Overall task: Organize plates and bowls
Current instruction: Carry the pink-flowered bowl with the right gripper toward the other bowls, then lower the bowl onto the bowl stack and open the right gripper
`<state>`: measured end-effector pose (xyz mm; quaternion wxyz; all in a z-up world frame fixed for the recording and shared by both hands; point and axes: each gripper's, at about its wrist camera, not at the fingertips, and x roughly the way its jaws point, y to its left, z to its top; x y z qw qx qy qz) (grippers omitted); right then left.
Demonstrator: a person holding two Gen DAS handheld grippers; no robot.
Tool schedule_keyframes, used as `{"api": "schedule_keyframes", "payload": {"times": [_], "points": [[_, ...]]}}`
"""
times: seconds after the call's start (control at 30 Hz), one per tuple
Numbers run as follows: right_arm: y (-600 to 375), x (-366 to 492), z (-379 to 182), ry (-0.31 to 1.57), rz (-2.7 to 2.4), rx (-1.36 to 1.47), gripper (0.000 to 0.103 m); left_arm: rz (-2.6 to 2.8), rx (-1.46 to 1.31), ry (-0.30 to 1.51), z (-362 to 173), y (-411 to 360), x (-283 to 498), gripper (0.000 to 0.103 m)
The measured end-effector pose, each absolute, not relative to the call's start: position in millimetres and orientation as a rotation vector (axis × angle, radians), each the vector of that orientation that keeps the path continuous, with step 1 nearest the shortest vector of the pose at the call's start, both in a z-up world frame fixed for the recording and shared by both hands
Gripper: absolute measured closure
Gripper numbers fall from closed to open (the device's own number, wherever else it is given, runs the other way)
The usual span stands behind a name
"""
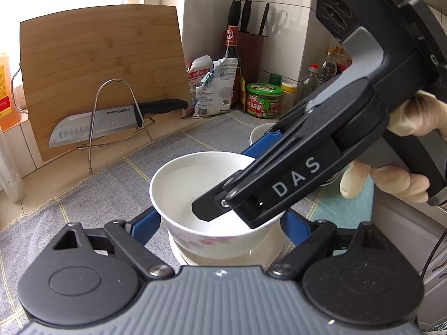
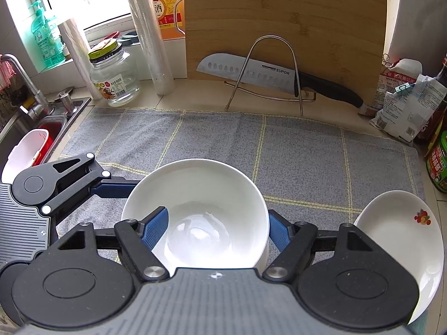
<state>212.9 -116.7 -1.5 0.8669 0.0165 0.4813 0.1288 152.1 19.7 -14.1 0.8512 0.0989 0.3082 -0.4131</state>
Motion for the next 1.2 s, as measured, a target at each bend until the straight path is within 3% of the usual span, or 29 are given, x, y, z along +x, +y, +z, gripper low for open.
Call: {"api": "schedule_keyframes", "payload": {"times": [1.03,1.2], "points": [[-116,210,-9,1.015,0.278,0.033,0.022,-0.898,0.291,0.648,-28,11,148,0.009],[-104,206,-6,0.995,0.292,-0.03,0.017,-0.898,0.269,0.654,-28,14,149,0.006]]}}
